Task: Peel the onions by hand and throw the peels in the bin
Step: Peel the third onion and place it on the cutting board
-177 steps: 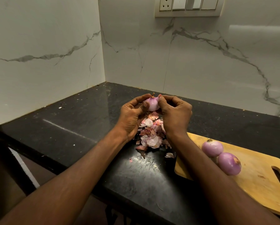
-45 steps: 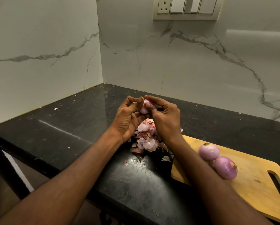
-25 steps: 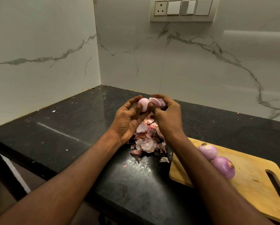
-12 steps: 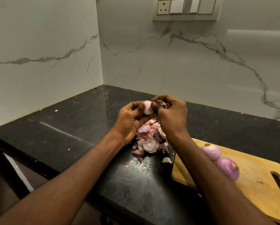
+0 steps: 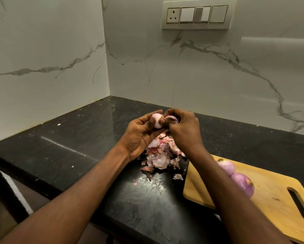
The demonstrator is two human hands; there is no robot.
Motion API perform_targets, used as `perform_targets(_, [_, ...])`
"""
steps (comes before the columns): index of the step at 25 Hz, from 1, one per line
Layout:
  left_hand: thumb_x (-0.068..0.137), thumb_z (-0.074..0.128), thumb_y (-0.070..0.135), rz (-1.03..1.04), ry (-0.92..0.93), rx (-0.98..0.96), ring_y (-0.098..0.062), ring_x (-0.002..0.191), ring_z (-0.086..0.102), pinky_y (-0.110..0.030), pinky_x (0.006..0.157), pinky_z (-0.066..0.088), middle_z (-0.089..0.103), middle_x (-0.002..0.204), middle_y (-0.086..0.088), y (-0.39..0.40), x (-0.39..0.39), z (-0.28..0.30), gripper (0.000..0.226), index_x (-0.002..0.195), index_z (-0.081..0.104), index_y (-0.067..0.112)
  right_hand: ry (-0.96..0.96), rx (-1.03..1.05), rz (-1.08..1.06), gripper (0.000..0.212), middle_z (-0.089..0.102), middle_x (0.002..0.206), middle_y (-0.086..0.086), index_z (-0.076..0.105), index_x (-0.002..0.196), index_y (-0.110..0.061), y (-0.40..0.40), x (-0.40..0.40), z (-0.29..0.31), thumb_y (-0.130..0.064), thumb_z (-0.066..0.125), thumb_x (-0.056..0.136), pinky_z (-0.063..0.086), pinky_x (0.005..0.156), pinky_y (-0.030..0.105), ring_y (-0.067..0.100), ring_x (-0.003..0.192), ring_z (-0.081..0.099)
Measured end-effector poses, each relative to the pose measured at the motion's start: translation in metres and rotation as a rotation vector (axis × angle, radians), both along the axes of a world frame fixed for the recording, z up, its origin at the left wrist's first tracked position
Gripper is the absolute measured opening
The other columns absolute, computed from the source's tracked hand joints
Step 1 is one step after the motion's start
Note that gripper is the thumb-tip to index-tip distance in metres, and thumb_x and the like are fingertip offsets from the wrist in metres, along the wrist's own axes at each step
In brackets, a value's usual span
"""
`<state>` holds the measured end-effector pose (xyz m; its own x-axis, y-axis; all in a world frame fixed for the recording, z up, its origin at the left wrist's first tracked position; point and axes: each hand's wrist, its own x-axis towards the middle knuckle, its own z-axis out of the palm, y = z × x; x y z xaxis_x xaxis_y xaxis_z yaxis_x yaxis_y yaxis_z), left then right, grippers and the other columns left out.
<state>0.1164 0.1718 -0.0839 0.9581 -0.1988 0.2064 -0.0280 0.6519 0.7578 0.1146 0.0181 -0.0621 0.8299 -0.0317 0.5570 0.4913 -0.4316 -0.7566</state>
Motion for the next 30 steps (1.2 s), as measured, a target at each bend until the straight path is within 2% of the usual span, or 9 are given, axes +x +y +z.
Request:
perform_targets(3, [0.09, 0.061, 0.008, 0.024, 0.0, 0.044, -0.029, 0.107, 0.071, -0.04, 0.09, 0.063, 0.068, 0.117, -0.022, 0.0, 0.001, -0.001, 0.048, 0.133, 0.057, -0.01, 0.073, -0.047, 0.077, 0.026, 0.072, 0.085, 0.0, 0.075, 0.094, -0.015, -0.006, 0.004, 0.0, 0.007, 0.061, 0.091, 0.064, 0.062, 0.039, 0.018, 0.076, 0.07])
perform_targets(6, [0.088, 0.063, 0.01, 0.092, -0.016, 0.08, -0.028, 0.104, 0.072, -0.038, 0.085, 0.064, 0.067, 0.119, -0.024, -0.002, 0.001, -0.005, 0.043, 0.128, 0.061, -0.007, 0.055, -0.095, 0.057, 0.031, 0.071, 0.083, 0.0, 0.076, 0.092, -0.015, -0.002, 0.004, -0.004, 0.01, 0.058, 0.087, 0.063, 0.069, 0.047, 0.02, 0.078, 0.069])
perform_targets(9, [0.09, 0.063, 0.01, 0.13, -0.03, 0.092, -0.03, 0.107, 0.071, -0.038, 0.085, 0.064, 0.066, 0.122, -0.026, -0.002, 0.004, -0.006, 0.04, 0.127, 0.062, -0.006, 0.047, -0.092, 0.013, 0.03, 0.073, 0.085, 0.0, 0.077, 0.093, -0.014, 0.002, 0.005, -0.008, 0.01, 0.059, 0.086, 0.064, 0.073, 0.046, 0.019, 0.083, 0.07])
perform_targets(11, [0.097, 0.057, 0.006, 0.111, 0.002, 0.072, -0.033, 0.112, 0.069, -0.039, 0.087, 0.064, 0.064, 0.126, -0.027, -0.001, 0.005, -0.006, 0.034, 0.129, 0.06, -0.006, 0.105, 0.043, 0.041, 0.02, 0.074, 0.089, 0.002, 0.076, 0.092, -0.013, 0.001, 0.006, -0.008, 0.004, 0.067, 0.09, 0.065, 0.073, 0.045, 0.022, 0.085, 0.073])
perform_targets(13, [0.099, 0.054, 0.004, 0.084, 0.03, 0.048, -0.035, 0.116, 0.066, -0.04, 0.088, 0.063, 0.061, 0.131, -0.029, 0.0, 0.006, -0.005, 0.033, 0.13, 0.059, -0.006, 0.158, 0.158, 0.074, 0.007, 0.075, 0.09, 0.004, 0.076, 0.094, -0.011, -0.001, 0.003, -0.005, -0.007, 0.077, 0.089, 0.065, 0.069, 0.039, 0.023, 0.083, 0.074])
perform_targets(16, [0.093, 0.059, 0.008, 0.055, 0.025, 0.031, -0.035, 0.116, 0.067, -0.04, 0.089, 0.063, 0.062, 0.131, -0.029, 0.001, 0.005, -0.002, 0.043, 0.133, 0.057, -0.007, 0.15, 0.147, 0.084, 0.005, 0.075, 0.089, 0.004, 0.076, 0.093, -0.012, -0.004, 0.001, 0.001, -0.009, 0.078, 0.09, 0.063, 0.064, 0.032, 0.02, 0.078, 0.074])
perform_targets(19, [0.091, 0.061, 0.008, 0.061, 0.007, 0.075, -0.032, 0.112, 0.069, -0.039, 0.088, 0.063, 0.063, 0.128, -0.026, 0.0, 0.004, -0.003, 0.046, 0.134, 0.057, -0.008, 0.164, 0.033, 0.108, 0.018, 0.073, 0.089, 0.006, 0.075, 0.092, -0.012, -0.005, 0.004, 0.0, 0.003, 0.065, 0.093, 0.064, 0.066, 0.04, 0.027, 0.081, 0.072])
perform_targets(22, [0.098, 0.056, 0.003, 0.119, -0.012, 0.116, -0.031, 0.109, 0.07, -0.04, 0.087, 0.064, 0.063, 0.127, -0.027, -0.001, 0.005, -0.006, 0.036, 0.132, 0.057, -0.009, 0.11, -0.04, 0.043, 0.027, 0.074, 0.087, 0.002, 0.078, 0.096, -0.013, 0.001, 0.005, -0.005, 0.007, 0.06, 0.09, 0.064, 0.074, 0.048, 0.024, 0.085, 0.071])
perform_targets(30, [0.089, 0.062, 0.017, 0.169, 0.035, 0.036, -0.032, 0.106, 0.07, -0.042, 0.09, 0.063, 0.06, 0.128, -0.033, -0.003, 0.008, -0.008, 0.051, 0.132, 0.056, -0.009, 0.102, -0.026, 0.045, 0.031, 0.074, 0.09, 0.003, 0.078, 0.105, -0.011, 0.003, 0.007, -0.009, 0.007, 0.056, 0.094, 0.064, 0.075, 0.048, 0.021, 0.084, 0.071])
